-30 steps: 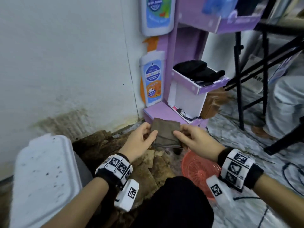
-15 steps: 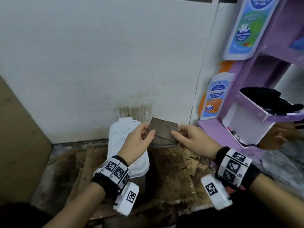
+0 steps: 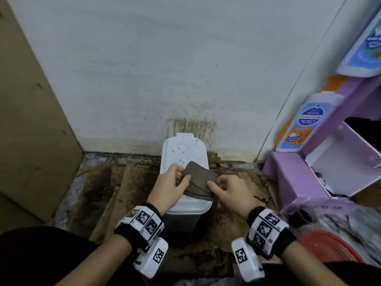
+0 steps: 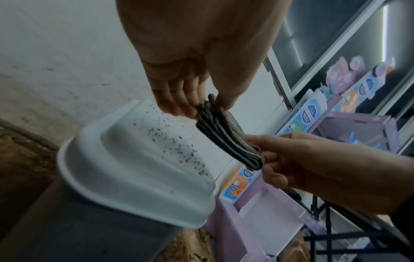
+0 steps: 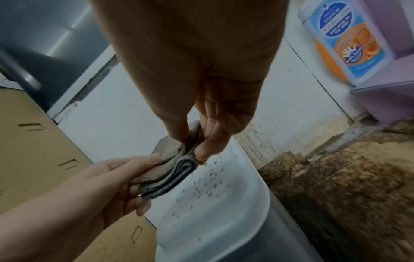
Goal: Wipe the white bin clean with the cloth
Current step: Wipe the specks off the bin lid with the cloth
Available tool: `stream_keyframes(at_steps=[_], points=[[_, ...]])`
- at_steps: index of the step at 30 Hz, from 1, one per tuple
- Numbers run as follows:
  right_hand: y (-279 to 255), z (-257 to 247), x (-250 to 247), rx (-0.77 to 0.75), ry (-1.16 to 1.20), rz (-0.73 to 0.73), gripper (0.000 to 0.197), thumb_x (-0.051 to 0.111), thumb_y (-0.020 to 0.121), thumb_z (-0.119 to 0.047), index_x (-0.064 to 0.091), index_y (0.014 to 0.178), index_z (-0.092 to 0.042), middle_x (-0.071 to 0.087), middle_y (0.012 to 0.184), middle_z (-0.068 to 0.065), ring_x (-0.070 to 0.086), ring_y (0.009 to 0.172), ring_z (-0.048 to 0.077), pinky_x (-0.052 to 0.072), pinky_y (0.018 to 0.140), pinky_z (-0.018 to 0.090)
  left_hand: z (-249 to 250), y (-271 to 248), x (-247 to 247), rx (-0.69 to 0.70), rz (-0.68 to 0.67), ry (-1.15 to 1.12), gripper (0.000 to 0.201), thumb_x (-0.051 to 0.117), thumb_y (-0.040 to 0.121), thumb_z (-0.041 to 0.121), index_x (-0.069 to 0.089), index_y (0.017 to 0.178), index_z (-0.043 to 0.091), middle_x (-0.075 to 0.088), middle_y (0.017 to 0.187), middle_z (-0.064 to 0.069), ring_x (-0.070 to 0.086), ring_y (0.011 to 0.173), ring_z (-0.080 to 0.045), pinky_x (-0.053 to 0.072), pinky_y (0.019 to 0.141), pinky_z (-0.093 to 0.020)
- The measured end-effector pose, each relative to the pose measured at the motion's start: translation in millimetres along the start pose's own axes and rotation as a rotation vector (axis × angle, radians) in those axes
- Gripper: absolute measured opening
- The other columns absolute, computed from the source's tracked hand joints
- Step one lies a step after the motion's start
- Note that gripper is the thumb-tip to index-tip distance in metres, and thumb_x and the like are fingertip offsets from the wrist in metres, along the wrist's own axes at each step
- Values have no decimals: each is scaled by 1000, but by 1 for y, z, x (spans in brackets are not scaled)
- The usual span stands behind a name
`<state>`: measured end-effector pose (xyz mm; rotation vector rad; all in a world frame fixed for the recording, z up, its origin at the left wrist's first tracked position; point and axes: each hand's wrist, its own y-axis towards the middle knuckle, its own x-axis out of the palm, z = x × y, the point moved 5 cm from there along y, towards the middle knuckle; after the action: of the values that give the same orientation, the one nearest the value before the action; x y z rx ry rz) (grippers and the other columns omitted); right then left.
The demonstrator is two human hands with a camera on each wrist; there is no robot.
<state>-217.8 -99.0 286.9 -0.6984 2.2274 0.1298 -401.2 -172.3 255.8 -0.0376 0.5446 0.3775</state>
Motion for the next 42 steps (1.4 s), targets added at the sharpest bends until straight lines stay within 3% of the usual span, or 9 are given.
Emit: stream_keyframes(at_steps=[6,12,16,19,21,25,29,34,42], points=[[-3,27,30,102,26,113,36,67,91,-38,60,65,-16,61,51,-5,59,48,0,39,46,12,-9,4,14,104,54,304,20,62,96,41,50,89,26,56,67,8,55,62,-8,47,60,-33],[-13,36,40,197,-252,109,42,51,90,-63,55,75,-24,61,71,-9,58,70,14,41,59,34,-8,13,20,181,114,544,17,60,95,45,53,89,31,47,84,13,51,91,-15,33,82,-33],[-16,22,31,-103,-458,245,40,48,93,-59,49,116,-26,52,108,-6,55,102,15,46,77,28,-16,16,16,117,129,528,20,60,93,49,57,103,31,52,99,12,52,100,-15,35,85,-34],[-8,14,39,-358,-481,102,55,40,100,-53,37,144,-21,35,148,-1,32,141,15,35,111,32,-25,16,5,43,161,416,27,55,97,47,56,116,28,55,114,10,51,111,-16,36,92,-34],[-2,9,50,-491,-538,-12,61,34,104,-51,27,154,-17,17,163,0,13,152,14,20,122,34,-32,13,-5,1,169,365,35,55,97,44,55,126,23,54,126,5,52,121,-20,39,100,-37],[4,14,73,-521,-577,-111,63,22,108,-46,0,159,-17,-10,167,-3,-12,153,9,4,124,35,-57,4,-17,-209,39,210,86,63,89,61,29,154,17,34,156,-4,42,140,-24,39,113,-46],[10,15,81,-447,-524,-42,59,17,107,-39,-5,159,-21,-11,167,-6,-12,152,7,-1,125,34,-82,-6,-13,-333,-162,54,122,67,70,78,8,162,23,17,168,3,30,149,-19,35,117,-41],[46,14,81,-371,-529,-10,60,15,105,-39,0,159,-19,-6,167,-3,-6,154,11,-1,125,33,-93,-16,-1,-186,-253,5,121,81,56,81,9,151,57,29,156,27,42,140,-10,45,109,-51],[62,19,82,-336,-493,44,64,12,102,-42,7,159,-15,1,167,0,0,154,13,7,126,36,-93,-14,0,-101,-195,150,135,81,49,83,1,154,53,27,159,24,38,144,-11,43,106,-54]])
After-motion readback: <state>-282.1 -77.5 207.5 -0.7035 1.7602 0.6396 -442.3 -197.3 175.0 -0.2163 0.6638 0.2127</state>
